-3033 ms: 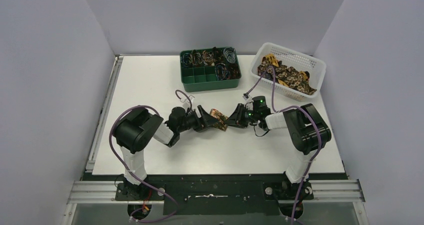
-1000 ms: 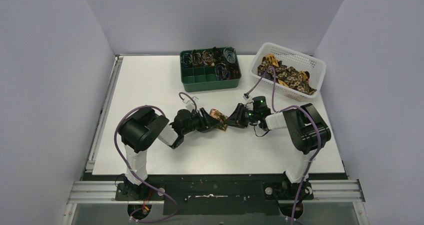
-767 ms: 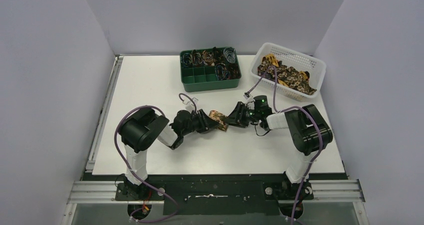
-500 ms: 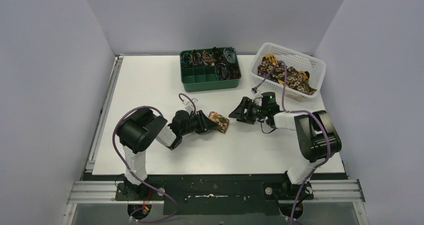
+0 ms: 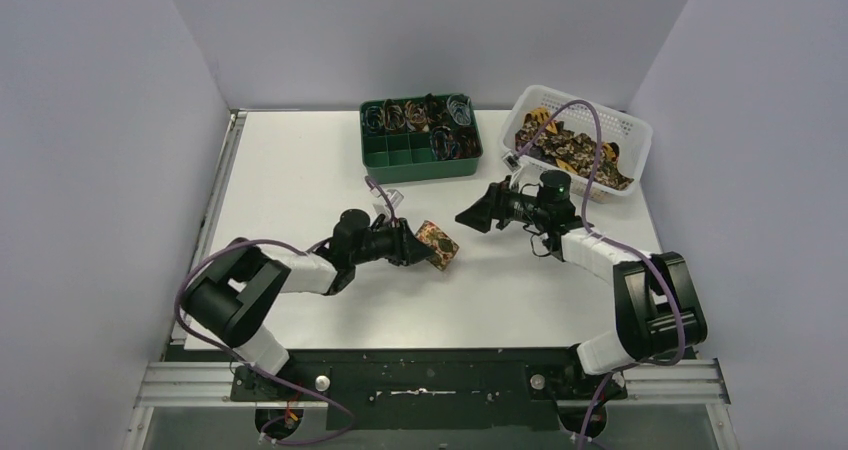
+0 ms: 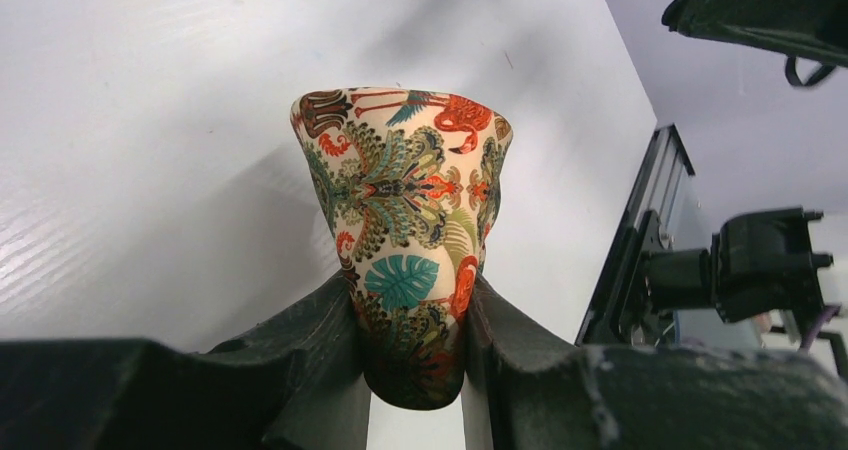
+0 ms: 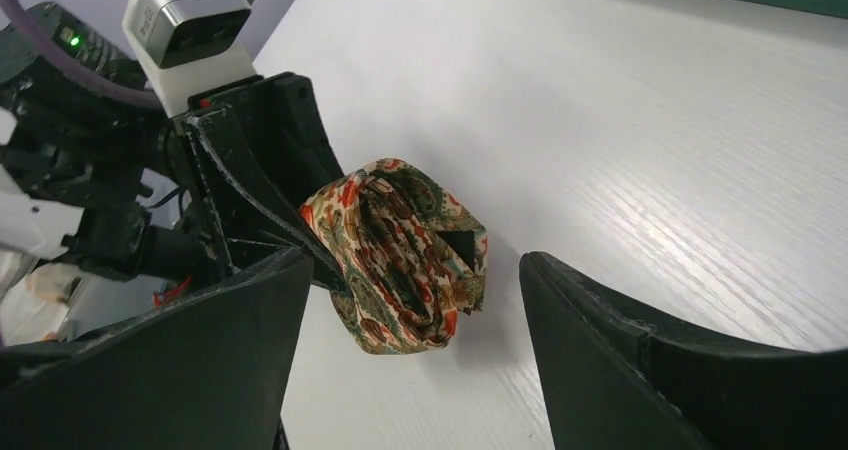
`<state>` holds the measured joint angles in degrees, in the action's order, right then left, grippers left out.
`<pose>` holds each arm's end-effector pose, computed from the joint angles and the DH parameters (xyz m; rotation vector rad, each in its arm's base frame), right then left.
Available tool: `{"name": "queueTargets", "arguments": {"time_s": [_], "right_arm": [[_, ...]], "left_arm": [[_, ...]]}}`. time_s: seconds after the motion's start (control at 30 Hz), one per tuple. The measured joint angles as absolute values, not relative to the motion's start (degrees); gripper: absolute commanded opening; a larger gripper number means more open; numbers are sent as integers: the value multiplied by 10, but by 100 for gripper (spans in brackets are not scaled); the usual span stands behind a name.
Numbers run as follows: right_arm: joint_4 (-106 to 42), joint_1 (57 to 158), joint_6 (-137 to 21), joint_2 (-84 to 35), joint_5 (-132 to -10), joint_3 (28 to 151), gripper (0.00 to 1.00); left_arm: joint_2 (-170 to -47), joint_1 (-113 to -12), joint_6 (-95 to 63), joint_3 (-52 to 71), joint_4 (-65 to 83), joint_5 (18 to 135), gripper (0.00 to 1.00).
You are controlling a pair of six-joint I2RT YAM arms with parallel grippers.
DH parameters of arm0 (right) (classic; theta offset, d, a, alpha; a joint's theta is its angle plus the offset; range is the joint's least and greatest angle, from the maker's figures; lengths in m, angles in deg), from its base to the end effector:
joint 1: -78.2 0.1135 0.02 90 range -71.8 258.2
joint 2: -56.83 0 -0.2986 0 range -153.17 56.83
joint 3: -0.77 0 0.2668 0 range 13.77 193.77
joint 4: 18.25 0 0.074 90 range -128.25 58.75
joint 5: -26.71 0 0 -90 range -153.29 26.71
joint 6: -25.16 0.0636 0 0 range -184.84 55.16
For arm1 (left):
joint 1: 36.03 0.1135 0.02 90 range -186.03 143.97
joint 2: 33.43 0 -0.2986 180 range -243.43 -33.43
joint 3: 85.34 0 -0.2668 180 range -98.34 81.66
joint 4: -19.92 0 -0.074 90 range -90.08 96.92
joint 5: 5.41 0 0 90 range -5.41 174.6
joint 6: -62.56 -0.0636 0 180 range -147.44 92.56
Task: Roll the ties
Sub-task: Pick up the tie at the center of the board.
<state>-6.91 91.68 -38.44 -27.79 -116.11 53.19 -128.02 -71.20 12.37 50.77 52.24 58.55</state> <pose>0.3021 0.1245 0.2286 -0.4341 1.9691 1.3389 0.2597 -0.2171 0.1633 0.2594 2.0676 -1.2797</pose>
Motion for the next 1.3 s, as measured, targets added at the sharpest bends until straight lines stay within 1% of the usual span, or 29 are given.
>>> {"name": "queueTargets", "arguments": {"time_s": [0.23, 0.37, 0.6, 0.87, 0.93, 1.17, 1.2, 1.27, 1.3], "right_arm": [[-65, 942, -411, -281, -1252, 540, 90], [-79, 976, -440, -283, -1291, 554, 100], [-89, 987, -473, -283, -1328, 557, 100], [-135, 1011, -521, -306, -1354, 589, 100], [-151, 1020, -532, -315, -1358, 594, 95], [-207, 1054, -577, -324, -1382, 605, 93], [-212, 1057, -581, -324, -1386, 605, 93], [-219, 1058, -586, -324, -1392, 605, 99], [-223, 1058, -588, -324, -1392, 606, 100]], "left_arm": [[-1201, -711, 55, 503, 432, 529, 0], [-1166, -710, 13, 475, 366, 503, 0], [-1134, -708, -24, 452, 291, 467, 0], [-1122, -708, -41, 440, 250, 436, 0], [-1117, -708, -42, 439, 249, 431, 0], [-1094, -698, -42, 439, 250, 417, 0], [-1089, -694, -42, 439, 250, 414, 0], [-1083, -689, -42, 439, 251, 407, 0], [-1082, -688, -41, 439, 251, 404, 0]]}}
